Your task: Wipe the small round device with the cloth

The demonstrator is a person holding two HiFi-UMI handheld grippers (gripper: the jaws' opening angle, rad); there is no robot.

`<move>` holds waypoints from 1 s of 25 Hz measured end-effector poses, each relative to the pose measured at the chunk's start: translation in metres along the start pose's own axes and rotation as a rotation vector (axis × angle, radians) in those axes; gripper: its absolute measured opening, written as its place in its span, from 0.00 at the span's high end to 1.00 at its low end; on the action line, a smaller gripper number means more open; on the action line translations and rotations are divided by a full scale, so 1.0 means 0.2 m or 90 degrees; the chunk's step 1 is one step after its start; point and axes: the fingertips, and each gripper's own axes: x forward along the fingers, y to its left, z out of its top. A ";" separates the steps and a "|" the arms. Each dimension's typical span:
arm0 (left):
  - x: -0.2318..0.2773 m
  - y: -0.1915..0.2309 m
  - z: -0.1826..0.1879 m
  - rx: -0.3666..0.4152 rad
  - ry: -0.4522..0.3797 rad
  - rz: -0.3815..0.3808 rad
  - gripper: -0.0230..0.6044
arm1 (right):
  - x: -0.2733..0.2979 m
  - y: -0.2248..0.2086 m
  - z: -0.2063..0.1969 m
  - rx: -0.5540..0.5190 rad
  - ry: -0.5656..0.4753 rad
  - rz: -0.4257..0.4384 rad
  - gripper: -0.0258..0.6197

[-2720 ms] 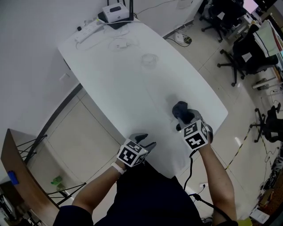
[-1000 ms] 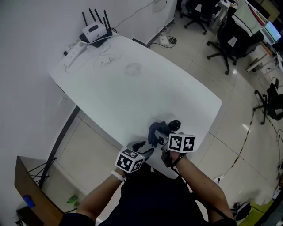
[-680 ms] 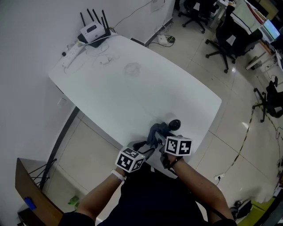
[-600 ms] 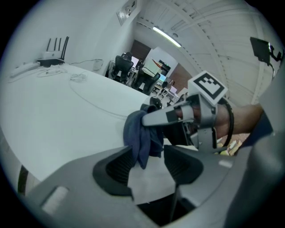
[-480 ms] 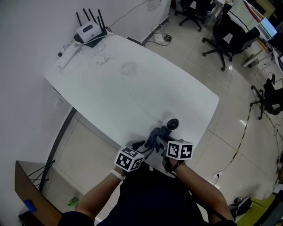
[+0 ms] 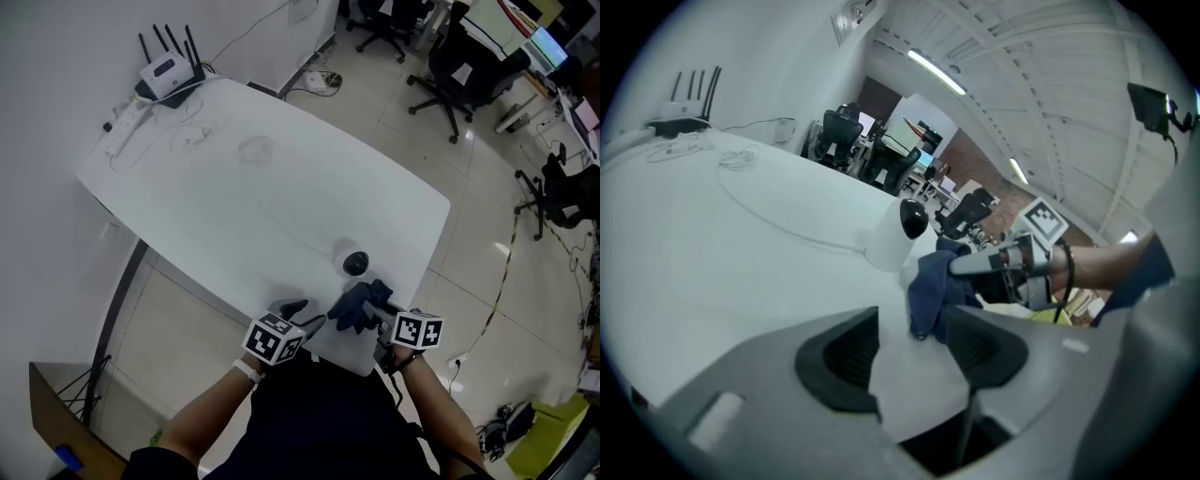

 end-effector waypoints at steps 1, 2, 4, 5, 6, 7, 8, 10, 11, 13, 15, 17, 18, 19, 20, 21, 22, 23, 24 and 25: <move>0.00 0.00 -0.01 0.002 0.003 -0.004 0.61 | -0.02 -0.01 0.01 0.002 0.003 0.013 0.81; 0.00 0.00 -0.02 0.003 0.006 -0.008 0.61 | -0.04 -0.01 0.01 0.005 0.009 0.025 0.81; 0.00 0.00 -0.03 0.002 0.008 -0.011 0.61 | -0.05 -0.05 0.01 0.011 0.023 0.036 0.81; 0.00 0.01 -0.04 0.001 0.008 -0.011 0.61 | -0.06 -0.08 0.00 0.010 0.030 0.030 0.81; -0.01 0.01 -0.05 0.000 0.008 -0.011 0.61 | -0.06 -0.11 0.00 0.002 0.035 0.016 0.81; -0.01 0.01 -0.06 0.000 0.008 -0.011 0.61 | -0.06 -0.14 0.00 -0.011 0.040 -0.003 0.81; -0.02 0.01 -0.06 0.002 0.008 -0.012 0.61 | -0.06 -0.18 0.00 -0.027 0.043 -0.026 0.80; -0.02 0.01 -0.08 0.010 0.008 -0.011 0.61 | -0.05 -0.24 0.02 -0.063 0.049 -0.079 0.78; -0.02 0.01 -0.08 0.014 0.009 -0.011 0.61 | -0.05 -0.26 0.03 -0.085 0.053 -0.111 0.76; -0.02 0.00 -0.09 0.019 0.011 -0.011 0.61 | -0.04 -0.32 0.03 -0.133 0.066 -0.175 0.68; -0.02 -0.01 -0.09 0.024 0.013 -0.009 0.61 | -0.03 -0.39 0.00 -0.171 0.088 -0.230 0.56; -0.03 -0.03 -0.08 0.030 0.014 -0.005 0.61 | -0.02 -0.43 -0.01 -0.174 0.092 -0.249 0.52; -0.03 -0.04 -0.08 0.033 0.013 -0.002 0.61 | -0.02 -0.43 -0.01 -0.159 0.086 -0.242 0.52; -0.03 -0.06 -0.08 0.036 0.012 0.001 0.61 | -0.03 -0.42 0.00 -0.139 0.074 -0.228 0.52; -0.03 -0.07 -0.07 0.038 0.011 0.005 0.61 | -0.05 -0.42 0.01 -0.120 0.057 -0.215 0.52; -0.03 -0.09 -0.07 0.040 0.010 0.009 0.61 | -0.07 -0.41 0.03 -0.104 0.037 -0.204 0.52; -0.03 -0.10 -0.07 0.040 0.009 0.015 0.61 | -0.11 -0.41 0.06 -0.092 0.016 -0.196 0.52; -0.03 -0.11 -0.07 0.040 0.009 0.021 0.61 | -0.15 -0.41 0.08 -0.083 -0.007 -0.190 0.52; -0.03 -0.13 -0.07 0.038 0.008 0.027 0.61 | -0.20 -0.41 0.11 -0.077 -0.028 -0.185 0.52; -0.02 -0.15 -0.07 0.036 0.006 0.035 0.61 | -0.25 -0.41 0.14 -0.075 -0.049 -0.182 0.52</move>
